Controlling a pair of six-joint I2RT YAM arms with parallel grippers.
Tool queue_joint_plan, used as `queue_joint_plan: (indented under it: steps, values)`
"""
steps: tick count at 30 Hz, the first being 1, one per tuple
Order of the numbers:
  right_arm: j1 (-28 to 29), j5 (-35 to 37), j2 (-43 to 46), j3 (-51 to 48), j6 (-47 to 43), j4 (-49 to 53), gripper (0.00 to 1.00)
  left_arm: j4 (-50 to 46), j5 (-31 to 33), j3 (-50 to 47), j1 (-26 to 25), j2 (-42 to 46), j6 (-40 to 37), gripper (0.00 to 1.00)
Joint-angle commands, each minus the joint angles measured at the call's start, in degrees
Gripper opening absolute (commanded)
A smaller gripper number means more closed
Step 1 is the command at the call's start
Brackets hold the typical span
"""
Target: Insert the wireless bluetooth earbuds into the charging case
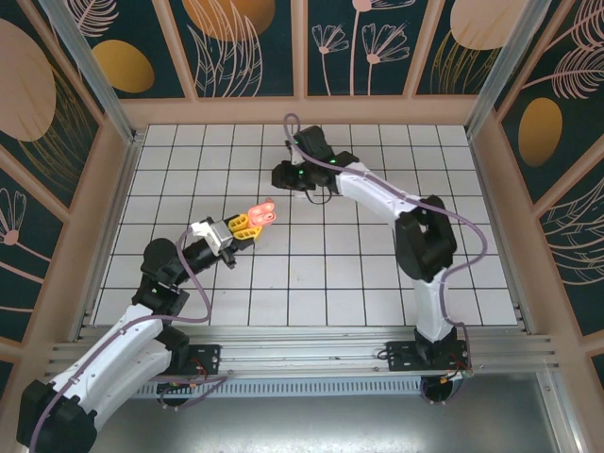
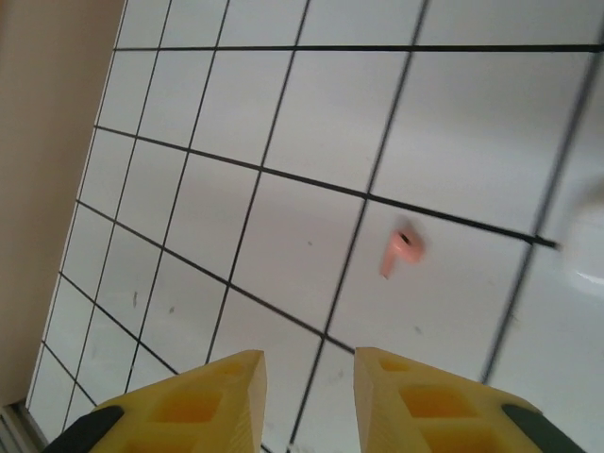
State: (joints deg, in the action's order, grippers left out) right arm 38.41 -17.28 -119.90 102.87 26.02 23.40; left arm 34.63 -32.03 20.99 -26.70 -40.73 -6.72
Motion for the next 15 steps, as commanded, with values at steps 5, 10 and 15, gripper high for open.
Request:
queue_joint_plan:
  steps: [5, 10, 15]
  values:
    - [3.2, 6.6, -15.2, 19.6, -6.1, 13.0, 0.34, -1.7, 2.8, 0.5, -0.3, 2.3, -0.9, 0.00]
    - [2.7, 9.2, -21.1, 27.8, -1.2, 17.3, 0.35, -1.8, 3.1, 0.1, -0.3, 2.7, -0.1, 0.00]
    - [2.8, 11.2, -21.6, 27.4, 7.4, 17.1, 0.36, -1.0, 3.4, -0.2, -0.3, 2.5, 0.3, 0.00]
